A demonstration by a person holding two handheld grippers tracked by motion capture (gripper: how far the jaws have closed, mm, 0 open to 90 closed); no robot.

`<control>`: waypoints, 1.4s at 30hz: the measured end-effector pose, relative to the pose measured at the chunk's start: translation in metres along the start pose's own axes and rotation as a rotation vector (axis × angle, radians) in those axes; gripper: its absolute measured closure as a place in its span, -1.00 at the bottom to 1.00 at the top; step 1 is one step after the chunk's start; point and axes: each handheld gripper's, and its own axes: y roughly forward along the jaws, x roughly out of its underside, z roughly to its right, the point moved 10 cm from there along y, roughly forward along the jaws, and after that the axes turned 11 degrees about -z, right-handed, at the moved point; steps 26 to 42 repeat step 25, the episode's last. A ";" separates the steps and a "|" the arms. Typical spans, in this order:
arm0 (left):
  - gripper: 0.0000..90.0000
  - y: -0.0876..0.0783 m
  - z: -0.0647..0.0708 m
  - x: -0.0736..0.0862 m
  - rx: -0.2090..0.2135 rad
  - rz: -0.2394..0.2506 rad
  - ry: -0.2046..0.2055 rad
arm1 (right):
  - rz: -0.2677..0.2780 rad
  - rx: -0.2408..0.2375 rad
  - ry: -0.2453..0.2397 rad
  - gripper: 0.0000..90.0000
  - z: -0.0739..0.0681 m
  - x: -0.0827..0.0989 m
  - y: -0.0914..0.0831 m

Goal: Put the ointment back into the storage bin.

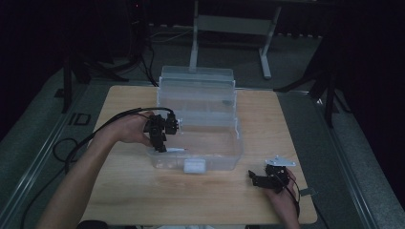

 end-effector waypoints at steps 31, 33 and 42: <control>0.09 -0.007 -0.010 0.025 -0.074 0.028 -0.116 | -0.001 -0.003 -0.005 -0.72 -0.001 0.000 0.000; 0.09 -0.007 -0.010 0.025 -0.074 0.028 -0.116 | -0.001 -0.003 -0.005 -0.72 -0.001 0.000 0.000; 0.09 -0.007 -0.010 0.025 -0.074 0.028 -0.116 | -0.001 -0.003 -0.005 -0.72 -0.001 0.000 0.000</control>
